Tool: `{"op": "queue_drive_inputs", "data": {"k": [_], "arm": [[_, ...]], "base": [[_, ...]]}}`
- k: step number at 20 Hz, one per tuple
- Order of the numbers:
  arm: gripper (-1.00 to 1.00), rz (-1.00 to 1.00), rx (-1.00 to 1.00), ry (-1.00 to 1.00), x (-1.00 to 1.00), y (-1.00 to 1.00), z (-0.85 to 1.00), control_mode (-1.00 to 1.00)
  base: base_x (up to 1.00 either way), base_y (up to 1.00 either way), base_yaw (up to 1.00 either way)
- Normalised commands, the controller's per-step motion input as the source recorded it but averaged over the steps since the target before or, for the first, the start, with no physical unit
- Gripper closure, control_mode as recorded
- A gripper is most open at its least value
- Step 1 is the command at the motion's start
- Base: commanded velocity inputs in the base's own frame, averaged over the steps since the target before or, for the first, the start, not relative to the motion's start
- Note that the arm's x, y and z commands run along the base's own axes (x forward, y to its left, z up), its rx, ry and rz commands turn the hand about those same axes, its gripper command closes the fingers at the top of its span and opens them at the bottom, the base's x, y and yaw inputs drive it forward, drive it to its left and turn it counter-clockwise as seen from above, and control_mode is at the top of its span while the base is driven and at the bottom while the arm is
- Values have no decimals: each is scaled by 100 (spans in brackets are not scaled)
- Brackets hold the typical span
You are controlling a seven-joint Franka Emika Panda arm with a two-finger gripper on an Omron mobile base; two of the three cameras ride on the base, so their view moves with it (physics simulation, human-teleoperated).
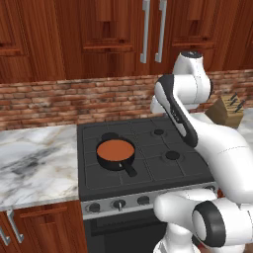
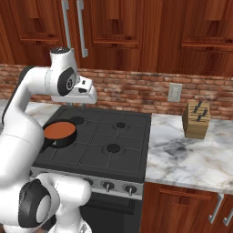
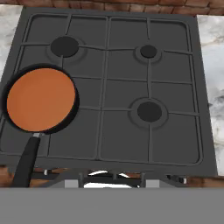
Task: Wait until the marinara sauce is simmered to a deep red color and then turn off the stove.
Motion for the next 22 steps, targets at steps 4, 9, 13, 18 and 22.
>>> {"op": "queue_drive_inputs", "data": {"k": [4,9,13,18,22], "arm": [[-100,0,0,0,-19,0,-1,-100],[-100,0,0,0,-62,9,-15,-100],[-100,4,0,0,-66,45,-27,-100],[-100,13,-4,0,-63,72,-31,-100],[-100,17,-7,2,-58,80,-28,-100]], "base": [[0,0,0],[0,0,0],[0,0,0],[0,0,0],[0,0,0]]}}
